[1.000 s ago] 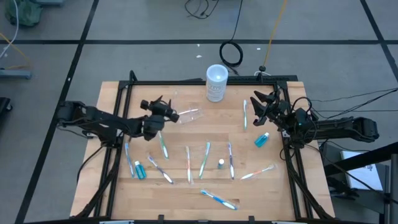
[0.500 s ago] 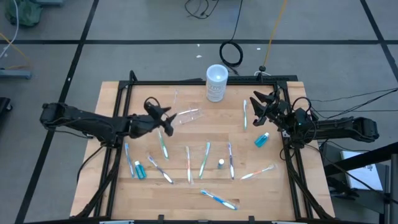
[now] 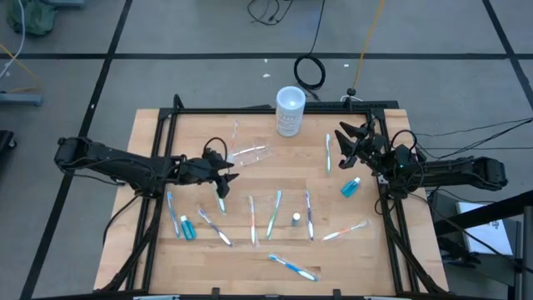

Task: Pick & Place toothbrushing station
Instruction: Put the middle blue mouthwash bottle into the transparent organizer

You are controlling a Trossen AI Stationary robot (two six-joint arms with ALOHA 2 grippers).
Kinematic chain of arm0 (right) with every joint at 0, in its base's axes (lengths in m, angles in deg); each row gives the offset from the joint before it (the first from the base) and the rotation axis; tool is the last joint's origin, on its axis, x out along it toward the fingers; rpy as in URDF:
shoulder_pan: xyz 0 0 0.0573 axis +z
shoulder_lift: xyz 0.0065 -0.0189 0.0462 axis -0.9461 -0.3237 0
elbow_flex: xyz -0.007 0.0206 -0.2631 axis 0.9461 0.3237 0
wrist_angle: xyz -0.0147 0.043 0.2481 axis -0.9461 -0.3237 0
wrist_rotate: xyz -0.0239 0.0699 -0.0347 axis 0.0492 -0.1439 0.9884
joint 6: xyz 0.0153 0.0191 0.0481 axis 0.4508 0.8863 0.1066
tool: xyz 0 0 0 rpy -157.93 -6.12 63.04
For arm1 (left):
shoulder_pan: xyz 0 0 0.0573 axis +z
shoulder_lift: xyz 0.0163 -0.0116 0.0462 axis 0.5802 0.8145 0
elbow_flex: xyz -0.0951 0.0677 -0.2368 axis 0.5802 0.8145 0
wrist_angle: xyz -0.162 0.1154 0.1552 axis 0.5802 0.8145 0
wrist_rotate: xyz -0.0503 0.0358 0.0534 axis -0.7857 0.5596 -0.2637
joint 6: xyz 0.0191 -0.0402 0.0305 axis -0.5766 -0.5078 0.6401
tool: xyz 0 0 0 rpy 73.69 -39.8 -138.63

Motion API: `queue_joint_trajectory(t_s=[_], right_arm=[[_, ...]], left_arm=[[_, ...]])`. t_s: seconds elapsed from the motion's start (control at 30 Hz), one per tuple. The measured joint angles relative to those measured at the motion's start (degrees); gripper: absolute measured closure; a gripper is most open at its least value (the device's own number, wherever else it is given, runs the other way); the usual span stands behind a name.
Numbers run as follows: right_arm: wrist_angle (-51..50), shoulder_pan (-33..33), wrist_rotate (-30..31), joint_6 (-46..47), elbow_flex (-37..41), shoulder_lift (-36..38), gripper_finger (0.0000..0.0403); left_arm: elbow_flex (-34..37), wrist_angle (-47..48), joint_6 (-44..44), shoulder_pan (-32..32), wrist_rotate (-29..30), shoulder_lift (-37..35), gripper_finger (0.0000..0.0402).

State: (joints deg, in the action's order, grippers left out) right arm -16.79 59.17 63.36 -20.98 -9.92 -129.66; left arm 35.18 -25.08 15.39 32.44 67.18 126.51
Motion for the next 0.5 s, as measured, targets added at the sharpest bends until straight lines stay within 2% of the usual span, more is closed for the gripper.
queue_joint_trajectory(t_s=[0.17,0.3,0.37,0.5], right_arm=[[0.0,0.0,0.0,0.0,0.0,0.0,0.0252],[-0.7,0.0,-0.3,-0.1,0.0,0.0,0.0252],[-1.5,-0.1,-3.3,-0.1,0.0,0.0,0.0252],[-2.7,-0.1,-16.8,1.2,-0.4,-0.9,0.0252]], left_arm=[[0.0,-7.1,3.7,-0.2,-5.9,0.0,0.0195],[0.0,-8.5,6.3,-0.8,-6.3,0.0,0.0195],[0.0,-8.5,6.7,-0.9,-6.3,0.0,0.0195],[0.0,-8.5,7.7,-0.9,-6.3,0.0,0.0195]])
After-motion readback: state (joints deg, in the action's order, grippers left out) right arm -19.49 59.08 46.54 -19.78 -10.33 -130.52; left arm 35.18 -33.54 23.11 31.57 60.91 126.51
